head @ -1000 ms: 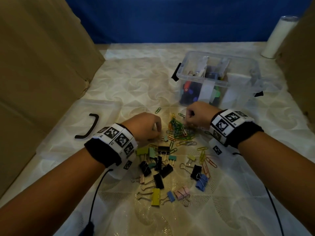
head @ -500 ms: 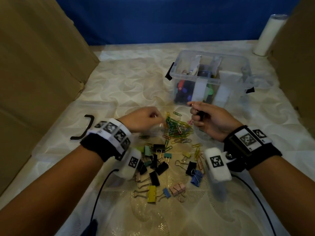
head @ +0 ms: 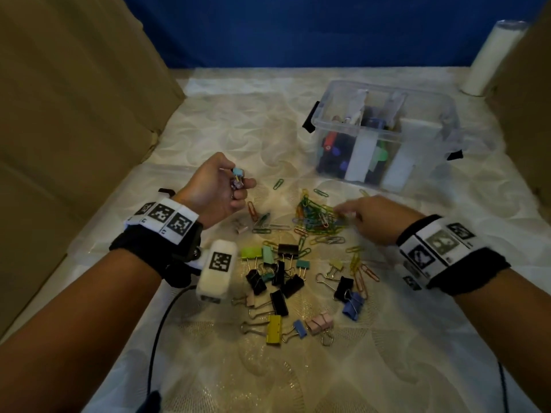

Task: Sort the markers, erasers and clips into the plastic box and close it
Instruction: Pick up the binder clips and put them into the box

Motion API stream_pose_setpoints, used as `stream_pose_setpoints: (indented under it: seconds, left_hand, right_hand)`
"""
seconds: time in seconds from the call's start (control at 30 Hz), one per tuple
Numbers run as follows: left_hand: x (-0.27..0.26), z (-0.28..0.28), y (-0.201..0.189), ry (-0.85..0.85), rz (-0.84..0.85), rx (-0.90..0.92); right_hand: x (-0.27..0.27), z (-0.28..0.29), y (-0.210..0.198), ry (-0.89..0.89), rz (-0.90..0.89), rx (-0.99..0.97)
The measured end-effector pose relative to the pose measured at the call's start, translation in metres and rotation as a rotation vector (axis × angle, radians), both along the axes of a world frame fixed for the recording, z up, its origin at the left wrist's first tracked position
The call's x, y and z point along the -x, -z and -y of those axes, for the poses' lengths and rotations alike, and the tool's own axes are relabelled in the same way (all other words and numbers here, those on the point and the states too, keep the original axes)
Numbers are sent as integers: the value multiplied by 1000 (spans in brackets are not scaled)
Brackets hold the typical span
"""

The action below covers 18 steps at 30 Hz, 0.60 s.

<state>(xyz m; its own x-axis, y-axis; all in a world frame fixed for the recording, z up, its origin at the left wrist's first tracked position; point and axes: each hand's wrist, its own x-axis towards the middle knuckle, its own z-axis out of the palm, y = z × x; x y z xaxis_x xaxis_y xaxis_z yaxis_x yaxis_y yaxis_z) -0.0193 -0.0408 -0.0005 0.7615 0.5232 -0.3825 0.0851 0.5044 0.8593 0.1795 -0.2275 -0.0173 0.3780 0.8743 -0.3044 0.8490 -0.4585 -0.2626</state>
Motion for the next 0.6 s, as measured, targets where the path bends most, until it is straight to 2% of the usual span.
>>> stream_pose_setpoints:
  seconds: [0.1,0.23,0.4,0.5,0.6]
  left_hand:
    - [0,-3,3,19,-27,-17]
    - [0,-7,7,77,-69,-70]
    - [-1,-5,8,118,-152,-166]
    - [2,-6,7,156,-211,-209]
    - [4,-8,4,159,-237,-213]
  right_hand:
    - [11,2,6,-119,-98,35]
    - [8,-7,-4,-24,-41,-108]
    - [16,-19,-1,-135,0,63]
    - [15,-17,-12,-60,48,-51]
    - [28,-17,-18,-151,-27,-142]
